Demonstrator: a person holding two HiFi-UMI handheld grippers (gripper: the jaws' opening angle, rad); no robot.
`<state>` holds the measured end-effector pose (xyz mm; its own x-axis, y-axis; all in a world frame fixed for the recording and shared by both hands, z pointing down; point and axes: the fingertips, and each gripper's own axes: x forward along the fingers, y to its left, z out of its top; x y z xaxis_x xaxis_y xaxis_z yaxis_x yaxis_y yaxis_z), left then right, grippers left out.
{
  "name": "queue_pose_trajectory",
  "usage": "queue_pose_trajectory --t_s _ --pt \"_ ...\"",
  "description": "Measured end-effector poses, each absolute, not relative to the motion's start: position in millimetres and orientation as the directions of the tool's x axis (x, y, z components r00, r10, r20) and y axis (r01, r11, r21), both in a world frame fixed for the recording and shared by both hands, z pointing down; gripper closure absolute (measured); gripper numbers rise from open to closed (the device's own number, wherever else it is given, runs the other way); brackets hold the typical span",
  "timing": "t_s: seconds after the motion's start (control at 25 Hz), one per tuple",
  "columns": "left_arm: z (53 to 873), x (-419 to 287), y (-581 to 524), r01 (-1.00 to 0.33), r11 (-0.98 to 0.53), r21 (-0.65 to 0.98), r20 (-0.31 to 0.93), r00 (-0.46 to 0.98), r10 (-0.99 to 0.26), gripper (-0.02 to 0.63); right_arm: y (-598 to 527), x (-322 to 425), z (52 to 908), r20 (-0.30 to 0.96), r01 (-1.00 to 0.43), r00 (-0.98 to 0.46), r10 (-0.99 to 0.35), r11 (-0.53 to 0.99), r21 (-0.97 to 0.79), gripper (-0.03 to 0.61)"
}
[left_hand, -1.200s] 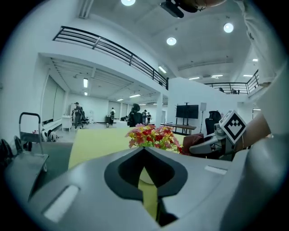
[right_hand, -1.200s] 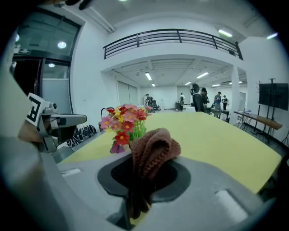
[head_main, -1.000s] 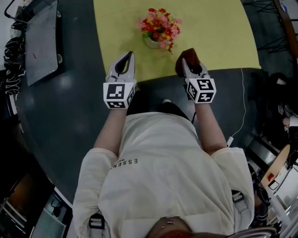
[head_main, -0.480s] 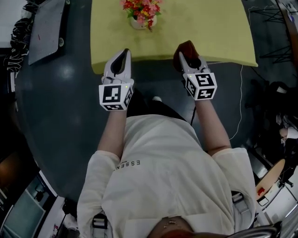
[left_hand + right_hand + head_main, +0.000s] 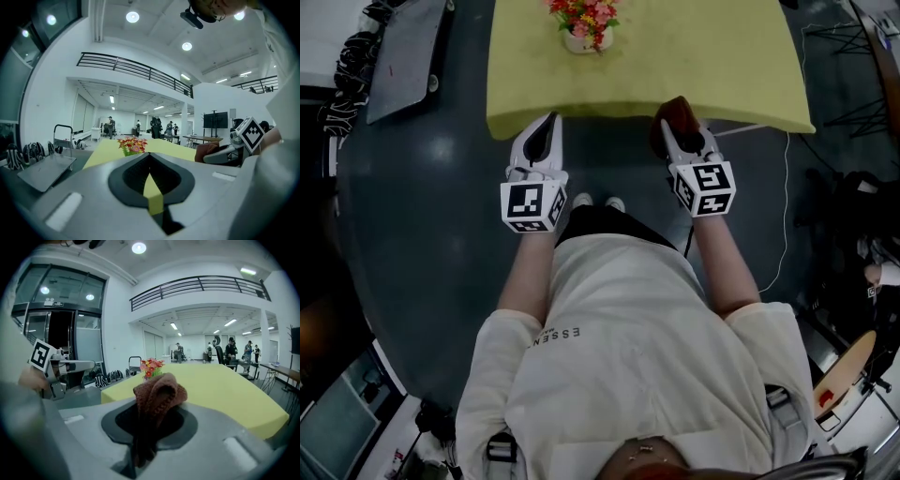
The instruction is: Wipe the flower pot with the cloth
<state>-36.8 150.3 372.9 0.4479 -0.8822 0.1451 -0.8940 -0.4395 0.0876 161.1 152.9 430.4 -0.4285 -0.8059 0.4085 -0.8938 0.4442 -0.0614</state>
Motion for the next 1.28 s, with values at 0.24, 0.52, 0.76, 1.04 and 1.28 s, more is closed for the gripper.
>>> queue_pose_trajectory --t_s 0.24,0.52,0.76,1.04,1.28 --pt "371.6 -42.1 158.1 -0.89 -0.446 0.092 0.133 0.455 -0.88 0.604 168.2 138.7 427.3 0.39 -0.869 -0.46 -0.798 0.495 -0.012 0.523" --pt "368.6 -38.6 165.1 -0.881 -0.466 0.077 0.119 0.472 -0.873 0.604 174.3 126.3 427.2 0.376 -0.859 -0.479 -0.793 0.511 -0.017 0.525" --pt "368.8 -38.6 169.2 -0.879 -0.471 0.073 0.123 0.477 -0.87 0.604 181.5 119.9 431.6 0.381 -0.853 -0.492 -0.783 0.521 -0.031 0.525" --pt "379.5 -35.9 172.2 -0.88 -0.471 0.067 0.128 0.476 -0.87 0.604 183.7 117.6 438.0 0.39 -0.842 -0.5 -0.773 0.539 -0.012 0.525" --pt "382.5 -37.6 175.1 -0.878 -0.473 0.075 0.134 0.479 -0.868 0.604 188.0 114.2 440.2 0.393 -0.839 -0.508 -0.767 0.544 -0.022 0.525"
